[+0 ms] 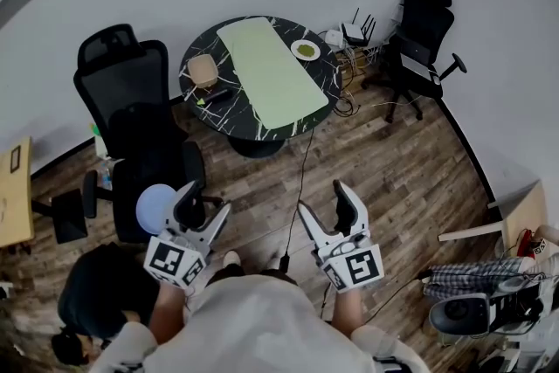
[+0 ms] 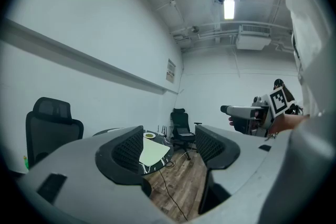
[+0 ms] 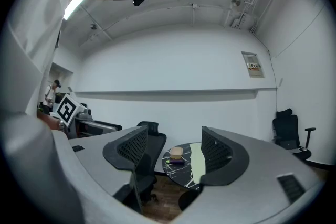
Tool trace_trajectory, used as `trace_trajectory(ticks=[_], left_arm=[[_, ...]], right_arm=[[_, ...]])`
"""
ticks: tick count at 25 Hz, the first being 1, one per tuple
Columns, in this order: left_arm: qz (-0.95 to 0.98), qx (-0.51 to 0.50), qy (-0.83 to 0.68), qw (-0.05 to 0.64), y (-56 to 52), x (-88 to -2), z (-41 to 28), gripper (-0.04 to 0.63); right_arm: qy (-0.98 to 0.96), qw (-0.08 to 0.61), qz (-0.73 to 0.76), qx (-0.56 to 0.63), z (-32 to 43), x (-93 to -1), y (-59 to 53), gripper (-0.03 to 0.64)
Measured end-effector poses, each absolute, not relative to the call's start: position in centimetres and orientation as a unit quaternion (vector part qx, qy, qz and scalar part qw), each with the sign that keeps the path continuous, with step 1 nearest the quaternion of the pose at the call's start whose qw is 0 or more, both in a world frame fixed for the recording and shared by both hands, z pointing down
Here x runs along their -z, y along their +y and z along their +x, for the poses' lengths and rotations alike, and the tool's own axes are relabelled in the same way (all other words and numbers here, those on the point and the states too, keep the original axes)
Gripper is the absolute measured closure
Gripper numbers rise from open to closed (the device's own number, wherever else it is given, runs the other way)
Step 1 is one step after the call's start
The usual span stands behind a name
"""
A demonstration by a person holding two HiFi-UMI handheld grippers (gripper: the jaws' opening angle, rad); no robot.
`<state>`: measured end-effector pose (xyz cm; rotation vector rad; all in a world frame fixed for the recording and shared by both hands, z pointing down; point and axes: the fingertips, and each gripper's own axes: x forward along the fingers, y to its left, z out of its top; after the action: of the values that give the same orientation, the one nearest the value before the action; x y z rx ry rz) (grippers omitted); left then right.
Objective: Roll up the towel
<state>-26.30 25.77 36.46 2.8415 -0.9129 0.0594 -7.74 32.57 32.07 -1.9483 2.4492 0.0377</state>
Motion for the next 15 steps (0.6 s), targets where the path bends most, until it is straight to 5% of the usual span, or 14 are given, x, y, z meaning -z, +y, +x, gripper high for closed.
trace_trajectory(ticks=[15], left_arm=[[0.946, -0.031, -0.311, 0.081, 26.41, -36.8, -25.56, 0.308]], right_arm=[[0.788, 0.002, -0.616, -0.008, -6.88, -32.41, 33.09, 0.33]])
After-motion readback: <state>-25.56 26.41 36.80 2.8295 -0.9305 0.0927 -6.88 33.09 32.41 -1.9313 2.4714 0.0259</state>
